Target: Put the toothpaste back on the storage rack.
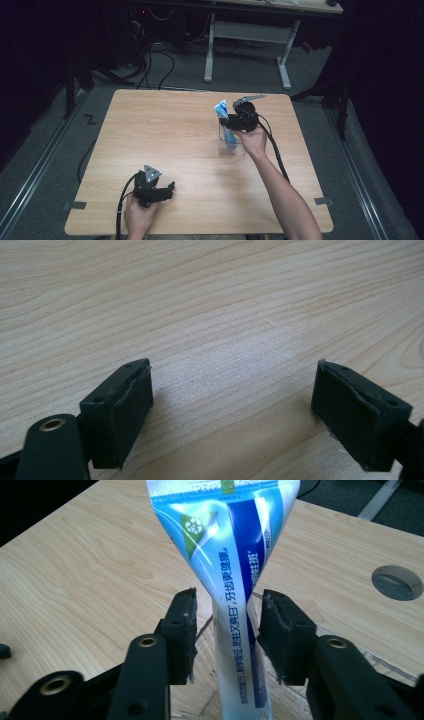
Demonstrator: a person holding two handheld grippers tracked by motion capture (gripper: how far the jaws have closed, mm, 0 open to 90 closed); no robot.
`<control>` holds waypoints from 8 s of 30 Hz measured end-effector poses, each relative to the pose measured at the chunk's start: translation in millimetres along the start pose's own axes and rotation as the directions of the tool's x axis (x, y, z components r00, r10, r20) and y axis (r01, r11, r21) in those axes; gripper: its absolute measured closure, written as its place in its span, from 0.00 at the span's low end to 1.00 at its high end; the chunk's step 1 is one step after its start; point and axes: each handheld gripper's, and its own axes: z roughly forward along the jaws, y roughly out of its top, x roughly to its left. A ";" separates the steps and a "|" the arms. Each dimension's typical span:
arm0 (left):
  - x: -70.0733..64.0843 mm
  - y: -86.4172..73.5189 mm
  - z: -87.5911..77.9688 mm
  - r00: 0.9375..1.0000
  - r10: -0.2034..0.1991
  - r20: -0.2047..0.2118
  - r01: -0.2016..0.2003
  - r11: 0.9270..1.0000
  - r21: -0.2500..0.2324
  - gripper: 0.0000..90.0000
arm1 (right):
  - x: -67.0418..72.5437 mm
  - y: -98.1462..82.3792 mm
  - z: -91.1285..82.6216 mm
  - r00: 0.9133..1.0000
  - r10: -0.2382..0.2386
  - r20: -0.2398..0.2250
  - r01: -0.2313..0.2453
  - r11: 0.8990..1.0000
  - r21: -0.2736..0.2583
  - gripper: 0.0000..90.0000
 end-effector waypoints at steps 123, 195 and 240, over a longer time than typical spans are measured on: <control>-0.6 0.2 0.1 1.000 0.006 -0.004 -0.006 1.000 0.004 0.19 | -40.9 -82.4 -142.4 0.991 0.105 0.081 -0.089 0.978 -0.186 0.56; -0.7 0.2 0.1 1.000 0.006 -0.004 -0.006 1.000 0.004 0.19 | -41.4 -165.7 -138.5 0.973 0.221 0.071 -0.204 0.959 -0.195 0.55; -0.7 0.2 0.1 1.000 0.006 -0.004 -0.006 1.000 0.004 0.19 | -45.6 -211.7 -101.3 0.954 0.228 0.192 -0.215 0.973 -0.084 0.52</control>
